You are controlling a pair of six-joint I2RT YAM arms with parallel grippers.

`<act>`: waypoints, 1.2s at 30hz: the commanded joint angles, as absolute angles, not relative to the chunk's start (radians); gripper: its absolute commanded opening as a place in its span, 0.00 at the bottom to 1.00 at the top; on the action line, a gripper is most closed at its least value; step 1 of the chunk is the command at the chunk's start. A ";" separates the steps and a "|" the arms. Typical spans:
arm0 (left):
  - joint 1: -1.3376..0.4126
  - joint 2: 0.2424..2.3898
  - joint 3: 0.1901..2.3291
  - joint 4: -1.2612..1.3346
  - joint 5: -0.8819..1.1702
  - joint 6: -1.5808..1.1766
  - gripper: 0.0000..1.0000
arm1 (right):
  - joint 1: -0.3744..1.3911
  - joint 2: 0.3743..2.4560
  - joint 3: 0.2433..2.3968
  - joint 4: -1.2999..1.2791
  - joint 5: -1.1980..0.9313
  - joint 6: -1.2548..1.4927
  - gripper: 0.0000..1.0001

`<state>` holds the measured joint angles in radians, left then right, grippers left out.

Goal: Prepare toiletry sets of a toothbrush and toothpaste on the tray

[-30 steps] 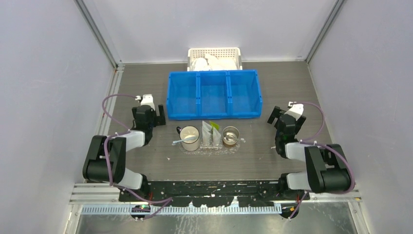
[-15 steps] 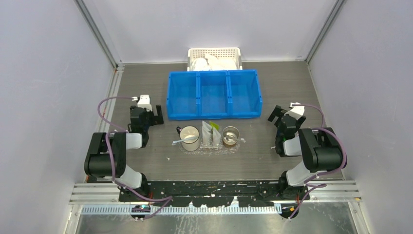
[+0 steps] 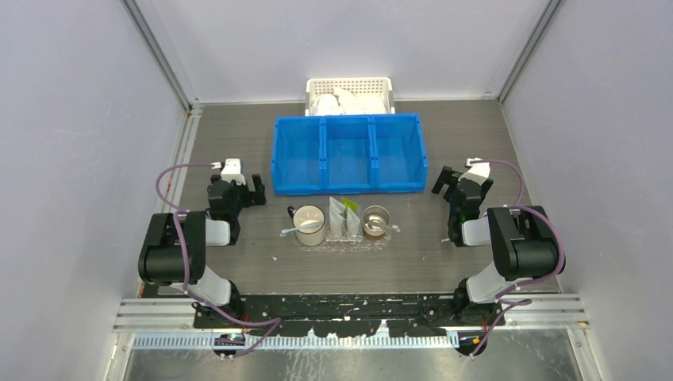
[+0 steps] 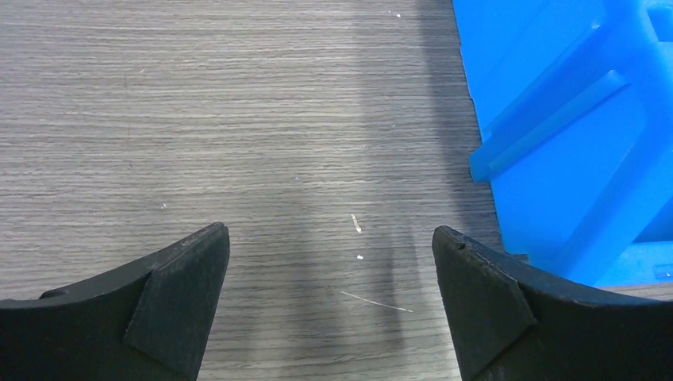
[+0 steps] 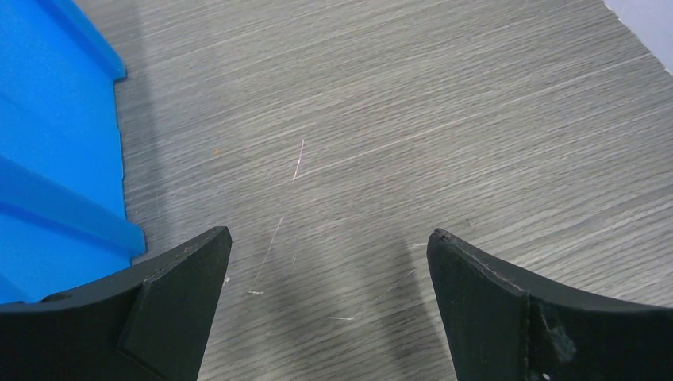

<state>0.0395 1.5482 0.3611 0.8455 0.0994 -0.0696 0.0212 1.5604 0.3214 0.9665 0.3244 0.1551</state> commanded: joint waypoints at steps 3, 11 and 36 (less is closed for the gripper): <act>0.038 1.551 0.374 0.923 0.149 -0.038 1.00 | 0.019 1.559 0.341 0.985 0.283 0.126 1.00; 0.054 1.558 0.373 0.935 0.206 -0.032 1.00 | 0.020 1.561 0.350 0.969 0.273 0.126 1.00; 0.052 1.550 0.367 0.934 0.207 -0.032 1.00 | 0.019 1.557 0.345 0.979 0.275 0.126 1.00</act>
<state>0.0463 1.5501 0.3611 0.8650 0.1959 -0.0467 0.0212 1.5604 0.3222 0.9463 0.2749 0.1360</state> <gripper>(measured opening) 0.996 0.995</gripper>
